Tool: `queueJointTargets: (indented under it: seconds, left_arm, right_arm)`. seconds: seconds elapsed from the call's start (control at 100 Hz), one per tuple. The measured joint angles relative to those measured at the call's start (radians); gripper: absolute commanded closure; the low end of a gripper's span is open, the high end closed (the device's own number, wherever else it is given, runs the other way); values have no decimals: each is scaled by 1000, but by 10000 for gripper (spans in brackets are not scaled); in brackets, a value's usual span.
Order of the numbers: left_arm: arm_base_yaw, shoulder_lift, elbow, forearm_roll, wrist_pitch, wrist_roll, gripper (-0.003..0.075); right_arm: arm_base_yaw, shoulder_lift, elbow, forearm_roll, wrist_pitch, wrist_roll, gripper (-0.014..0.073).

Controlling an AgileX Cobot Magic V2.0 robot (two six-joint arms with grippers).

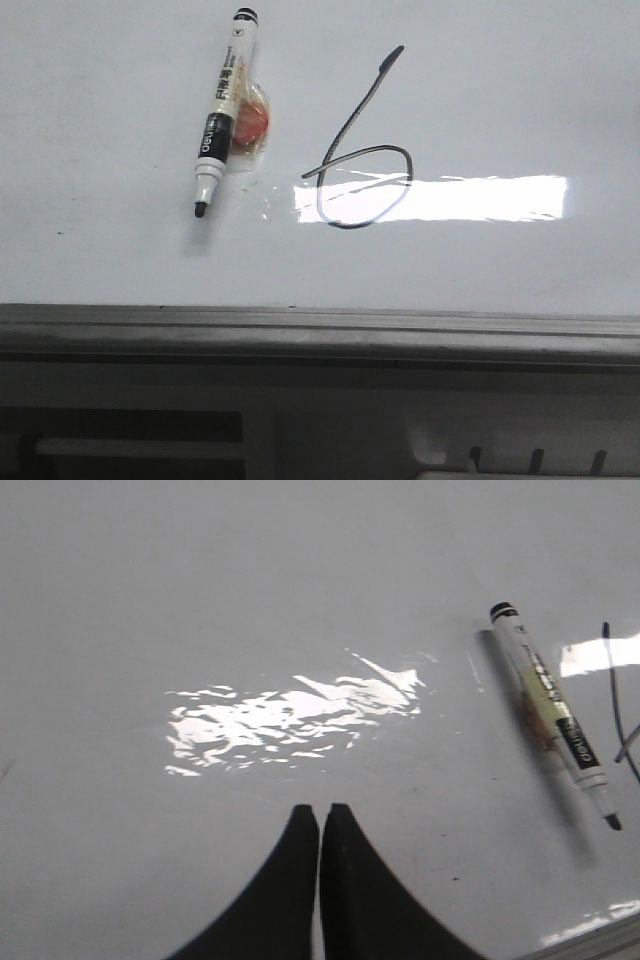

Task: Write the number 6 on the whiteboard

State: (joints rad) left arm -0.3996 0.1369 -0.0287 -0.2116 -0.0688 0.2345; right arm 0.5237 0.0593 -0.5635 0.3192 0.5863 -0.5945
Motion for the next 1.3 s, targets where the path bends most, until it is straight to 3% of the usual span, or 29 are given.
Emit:
queueJointTargets:
  seconds: [0.25,0.49,1.3]
  left_arm:
    - [120,-114,33,10,129,-115,739]
    - [188,-143,33,19,402,-185,739]
    - [211,-143,33,21,412,-187,739]
  right_arm:
    - [0,0,0,0,0,0,657]
    - [0,0,0,0,0,0,657]
    - [0,0,0,0,-2,0,657]
